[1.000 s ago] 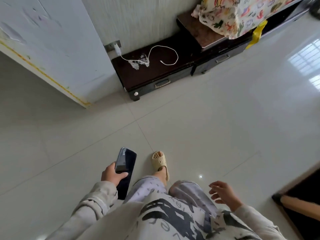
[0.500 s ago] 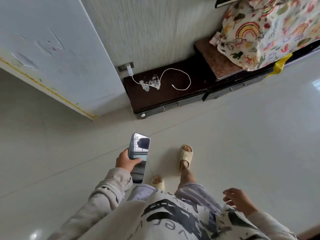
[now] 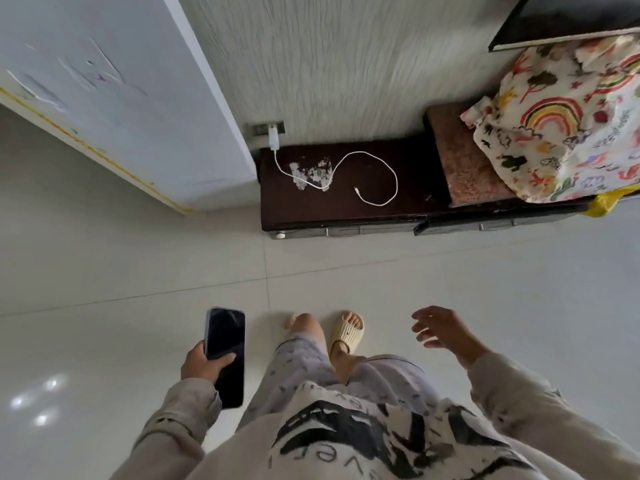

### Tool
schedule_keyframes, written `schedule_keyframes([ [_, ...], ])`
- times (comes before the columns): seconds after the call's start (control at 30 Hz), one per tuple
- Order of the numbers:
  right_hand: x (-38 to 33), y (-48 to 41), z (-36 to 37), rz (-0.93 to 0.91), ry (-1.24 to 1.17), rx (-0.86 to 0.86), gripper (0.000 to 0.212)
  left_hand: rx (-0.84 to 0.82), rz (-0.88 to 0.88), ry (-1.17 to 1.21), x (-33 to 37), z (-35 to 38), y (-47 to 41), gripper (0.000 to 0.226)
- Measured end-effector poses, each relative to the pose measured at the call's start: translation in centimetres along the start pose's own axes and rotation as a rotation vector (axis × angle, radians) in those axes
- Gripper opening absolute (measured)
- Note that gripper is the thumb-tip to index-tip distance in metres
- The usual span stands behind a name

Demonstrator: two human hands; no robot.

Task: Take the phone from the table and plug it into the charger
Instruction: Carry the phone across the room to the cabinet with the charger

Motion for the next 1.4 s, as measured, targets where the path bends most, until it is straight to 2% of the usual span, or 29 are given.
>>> schedule_keyframes([
  [0.23, -2.8, -3.2, 0.2, 0.028, 0.103, -0.021, 0.019, -0.039, -0.011, -0.001, 4.2, 1.0, -1.5, 0.043],
  [0.57, -3.5, -5.3, -0.2, 0.271, 0.044, 0.088, 0.025, -0.089, 0.072, 0.151, 17.4, 2.2, -6.2, 0.044],
  [0.77, -7.4, -7.9, 0.7, 0.243, 0.073, 0.100, 0.019, -0.117, 0.077, 0.165, 21.4, 3.1, -8.8, 0.044],
  [0.9, -9.0, -10.8, 2.0, 0.237, 0.098, 0.060, 0.025, -0.121, 0.030, 0.112, 21.4, 4.9, -11.2, 0.041],
  [1.13, -10.4, -21.3, 3.3, 0.271, 0.178, 0.014, 0.017, -0.145, -0.028, -0.005, 21.6, 10.8, -17.6, 0.039],
  [1.3, -13.7, -33.0, 6.2, 0.213, 0.213, 0.003, 0.029, -0.143, -0.129, 0.140, 22.8, 16.7, -23.0, 0.041],
  [1.4, -16.0, -40.3, 9.0, 0.149, 0.256, 0.007, 0.025, -0.149, -0.172, 0.218, 23.9, 20.4, -26.1, 0.039],
])
Point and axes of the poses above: each hand's wrist, its own y-axis away from the middle knuckle, its own z-axis out of the palm, x = y × z, the point moved 4 cm from there along -y, towards the middle knuckle, and after that the axes turned 9 degrees about x, right-handed, at the moved point
